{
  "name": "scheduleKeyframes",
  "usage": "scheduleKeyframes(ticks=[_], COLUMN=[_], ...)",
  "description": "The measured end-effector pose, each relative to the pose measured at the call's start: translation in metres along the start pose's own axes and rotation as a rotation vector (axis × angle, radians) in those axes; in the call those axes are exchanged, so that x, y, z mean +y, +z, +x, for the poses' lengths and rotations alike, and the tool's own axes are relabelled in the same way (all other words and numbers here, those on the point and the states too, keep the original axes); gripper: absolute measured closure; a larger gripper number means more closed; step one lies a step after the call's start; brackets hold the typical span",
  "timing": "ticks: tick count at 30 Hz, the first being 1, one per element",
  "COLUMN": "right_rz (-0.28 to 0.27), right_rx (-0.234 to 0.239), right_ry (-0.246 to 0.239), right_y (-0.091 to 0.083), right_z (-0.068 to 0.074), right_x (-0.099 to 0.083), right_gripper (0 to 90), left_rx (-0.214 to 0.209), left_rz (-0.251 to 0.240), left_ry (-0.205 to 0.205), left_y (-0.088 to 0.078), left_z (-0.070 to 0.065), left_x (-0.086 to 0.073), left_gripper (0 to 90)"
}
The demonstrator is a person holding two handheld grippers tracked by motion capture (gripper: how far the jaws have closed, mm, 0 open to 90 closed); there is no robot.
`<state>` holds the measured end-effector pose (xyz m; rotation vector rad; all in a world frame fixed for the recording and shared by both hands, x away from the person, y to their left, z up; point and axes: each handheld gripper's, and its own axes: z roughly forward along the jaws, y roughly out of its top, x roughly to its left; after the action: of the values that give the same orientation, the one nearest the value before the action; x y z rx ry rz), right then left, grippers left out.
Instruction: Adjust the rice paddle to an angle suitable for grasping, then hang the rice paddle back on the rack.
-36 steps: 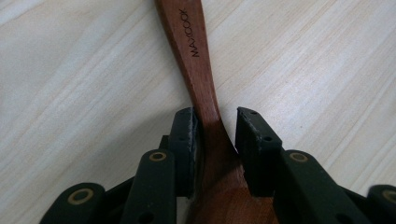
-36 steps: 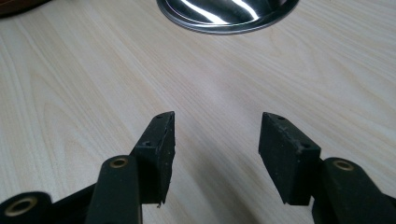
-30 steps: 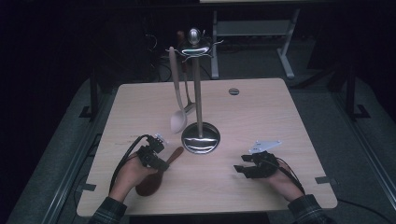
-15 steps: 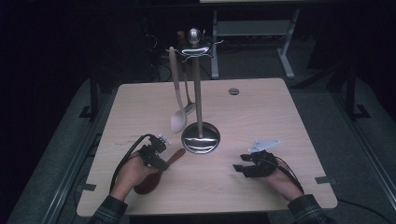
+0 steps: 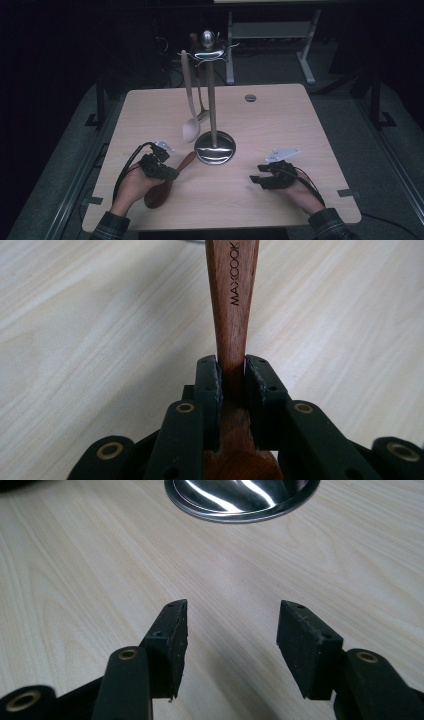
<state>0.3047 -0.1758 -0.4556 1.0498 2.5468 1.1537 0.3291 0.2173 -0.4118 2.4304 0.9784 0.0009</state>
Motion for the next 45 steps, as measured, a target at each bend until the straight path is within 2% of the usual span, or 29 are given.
scheduleKeyframes(ticks=[7, 8, 9, 10, 11, 12, 19, 21, 23, 26, 31, 45], right_rz=[-0.001, -0.001, -0.001, -0.001, 0.000, 0.000, -0.011, -0.013, -0.020, -0.027, -0.045, -0.104], right_rx=[0.000, 0.001, 0.001, 0.001, 0.001, 0.001, 0.002, 0.002, 0.002, 0.000, -0.005, 0.015], right_ry=[0.000, 0.001, 0.003, 0.003, 0.003, 0.003, 0.010, 0.012, 0.013, 0.024, 0.033, 0.063], right_y=[0.000, 0.000, 0.000, 0.000, 0.000, 0.000, -0.001, -0.001, -0.001, -0.002, -0.004, -0.013], right_z=[0.000, 0.000, 0.000, 0.000, 0.000, 0.000, -0.001, -0.001, -0.002, -0.002, -0.004, -0.002], right_x=[0.000, 0.000, 0.000, 0.000, 0.000, 0.000, 0.000, 0.000, 0.000, 0.001, 0.002, 0.017], right_gripper=[45.7, 45.7, 45.7, 45.7, 45.7, 45.7, 44.9, 44.8, 44.0, 43.3, 43.0, 47.5], left_rx=[-0.038, -0.041, -0.046, -0.046, -0.047, -0.047, -0.059, -0.059, -0.059, -0.061, -0.041, -0.022], left_rz=[-0.050, -0.062, -0.078, -0.078, -0.110, -0.110, -0.238, -0.252, -0.299, -0.328, -0.397, -0.487], left_ry=[0.015, 0.021, 0.045, 0.045, 0.047, 0.047, 0.066, 0.065, 0.075, 0.074, 0.096, 0.098], left_y=[-0.016, -0.018, -0.024, -0.024, -0.028, -0.028, -0.043, -0.045, -0.049, -0.051, -0.054, -0.052], left_z=[0.001, 0.001, 0.002, 0.002, 0.001, 0.001, 0.002, 0.002, 0.002, 0.002, -0.003, -0.026], left_x=[-0.009, -0.010, -0.013, -0.013, -0.015, -0.015, -0.019, -0.020, -0.020, -0.020, -0.020, -0.006], left_gripper=[76.9, 76.9, 76.9, 76.9, 76.9, 77.0, 77.1, 77.1, 77.2, 77.2, 77.2, 77.2])
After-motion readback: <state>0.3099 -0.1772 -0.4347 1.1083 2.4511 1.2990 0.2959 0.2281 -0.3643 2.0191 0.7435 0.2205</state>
